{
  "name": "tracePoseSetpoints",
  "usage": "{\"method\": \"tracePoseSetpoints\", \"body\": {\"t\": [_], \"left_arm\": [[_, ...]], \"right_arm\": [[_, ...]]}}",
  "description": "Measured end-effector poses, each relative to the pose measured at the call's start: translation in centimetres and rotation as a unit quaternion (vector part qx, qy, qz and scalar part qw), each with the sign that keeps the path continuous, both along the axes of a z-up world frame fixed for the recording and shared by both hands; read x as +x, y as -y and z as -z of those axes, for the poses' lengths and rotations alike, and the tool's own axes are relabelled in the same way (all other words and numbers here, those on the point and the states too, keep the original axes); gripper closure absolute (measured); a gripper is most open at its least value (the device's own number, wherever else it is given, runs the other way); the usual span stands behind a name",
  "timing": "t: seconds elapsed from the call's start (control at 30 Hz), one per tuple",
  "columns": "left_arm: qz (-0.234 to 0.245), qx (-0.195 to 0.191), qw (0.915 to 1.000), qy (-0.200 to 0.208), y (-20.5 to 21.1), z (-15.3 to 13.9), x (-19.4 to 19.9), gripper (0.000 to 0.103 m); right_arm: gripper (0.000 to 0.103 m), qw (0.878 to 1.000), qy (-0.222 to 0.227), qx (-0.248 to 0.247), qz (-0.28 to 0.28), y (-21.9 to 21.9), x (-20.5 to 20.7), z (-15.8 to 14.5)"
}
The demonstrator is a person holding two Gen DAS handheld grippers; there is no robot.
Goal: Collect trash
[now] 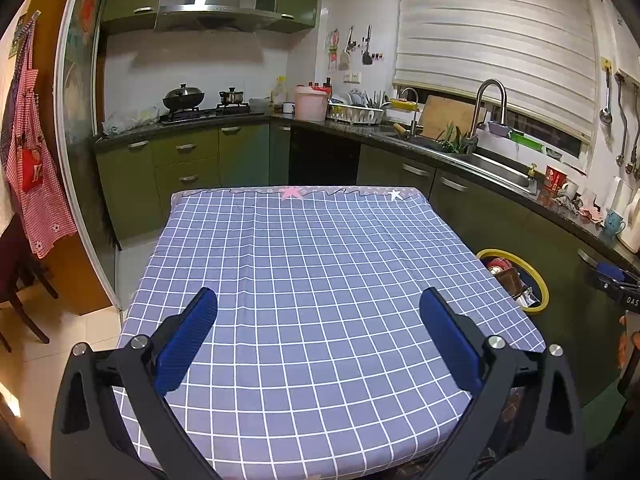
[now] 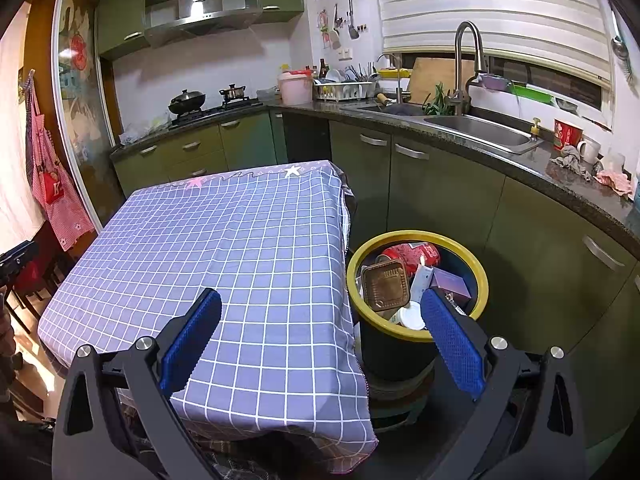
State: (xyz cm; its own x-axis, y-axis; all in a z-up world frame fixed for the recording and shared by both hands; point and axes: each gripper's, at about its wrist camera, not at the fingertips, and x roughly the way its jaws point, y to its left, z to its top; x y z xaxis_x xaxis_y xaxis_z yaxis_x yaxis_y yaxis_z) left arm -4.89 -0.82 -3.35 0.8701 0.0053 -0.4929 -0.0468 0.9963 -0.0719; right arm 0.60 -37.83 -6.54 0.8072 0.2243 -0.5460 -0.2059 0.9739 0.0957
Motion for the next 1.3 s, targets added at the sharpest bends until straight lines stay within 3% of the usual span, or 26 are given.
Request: {"method": "tracePoseSetpoints", "body": {"t": [1.3], "left_arm": [[0.003, 0.002, 1.0000, -0.008, -0.14, 0.61, -0.08, 0.007]], "right_arm": [[0.005, 1.000, -0.004, 0.000, 0.001, -0.19, 0.11, 0.34]]}}
